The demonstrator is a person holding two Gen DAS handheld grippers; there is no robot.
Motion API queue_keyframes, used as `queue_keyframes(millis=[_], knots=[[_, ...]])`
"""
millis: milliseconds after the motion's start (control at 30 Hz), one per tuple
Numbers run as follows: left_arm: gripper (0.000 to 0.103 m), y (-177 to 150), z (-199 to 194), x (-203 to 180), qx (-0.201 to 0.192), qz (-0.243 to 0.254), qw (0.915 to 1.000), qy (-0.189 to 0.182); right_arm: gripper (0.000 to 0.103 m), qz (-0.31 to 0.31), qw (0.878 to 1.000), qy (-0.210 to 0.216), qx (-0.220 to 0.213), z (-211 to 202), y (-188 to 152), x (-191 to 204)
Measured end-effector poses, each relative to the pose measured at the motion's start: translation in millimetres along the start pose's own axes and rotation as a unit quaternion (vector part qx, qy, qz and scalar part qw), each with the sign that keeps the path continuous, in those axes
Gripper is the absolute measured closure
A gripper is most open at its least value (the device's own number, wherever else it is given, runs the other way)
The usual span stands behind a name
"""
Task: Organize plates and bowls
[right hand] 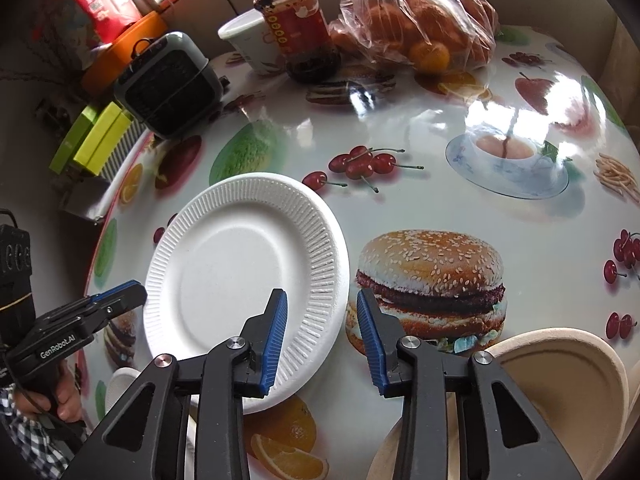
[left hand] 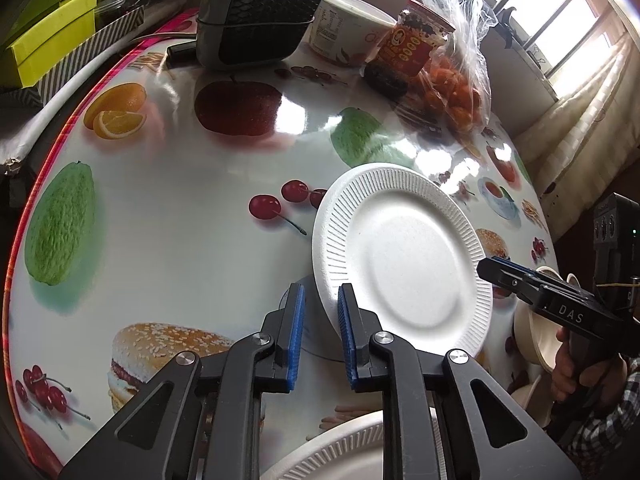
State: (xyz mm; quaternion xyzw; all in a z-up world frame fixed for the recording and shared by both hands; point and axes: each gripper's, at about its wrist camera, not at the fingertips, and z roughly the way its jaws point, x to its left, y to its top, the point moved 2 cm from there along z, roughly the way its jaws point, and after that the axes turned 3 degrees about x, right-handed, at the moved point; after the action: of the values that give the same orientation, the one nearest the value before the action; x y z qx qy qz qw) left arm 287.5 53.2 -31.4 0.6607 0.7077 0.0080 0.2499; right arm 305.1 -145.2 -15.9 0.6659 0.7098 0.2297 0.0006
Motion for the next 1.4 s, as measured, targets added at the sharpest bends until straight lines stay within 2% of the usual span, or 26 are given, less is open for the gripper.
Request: queue_keyframes(millis=[167, 767, 1400], knots=[[0.091, 0, 0, -1, -0.001, 0.000, 1.0000, -0.002, 0.074, -0.003, 1.000, 0.002, 0.001, 1, 0, 1], [0.093, 0, 0, -3, -0.006, -0.004, 1.0000, -0.006, 0.081, 0.001, 1.000, -0.002, 0.001, 1, -1, -1], [0.093, -7, -23, -1, -0.026, -0.003, 0.9997, -0.004, 0.081, -0.008, 1.000, 0.009, -0.012, -15, -9, 12]])
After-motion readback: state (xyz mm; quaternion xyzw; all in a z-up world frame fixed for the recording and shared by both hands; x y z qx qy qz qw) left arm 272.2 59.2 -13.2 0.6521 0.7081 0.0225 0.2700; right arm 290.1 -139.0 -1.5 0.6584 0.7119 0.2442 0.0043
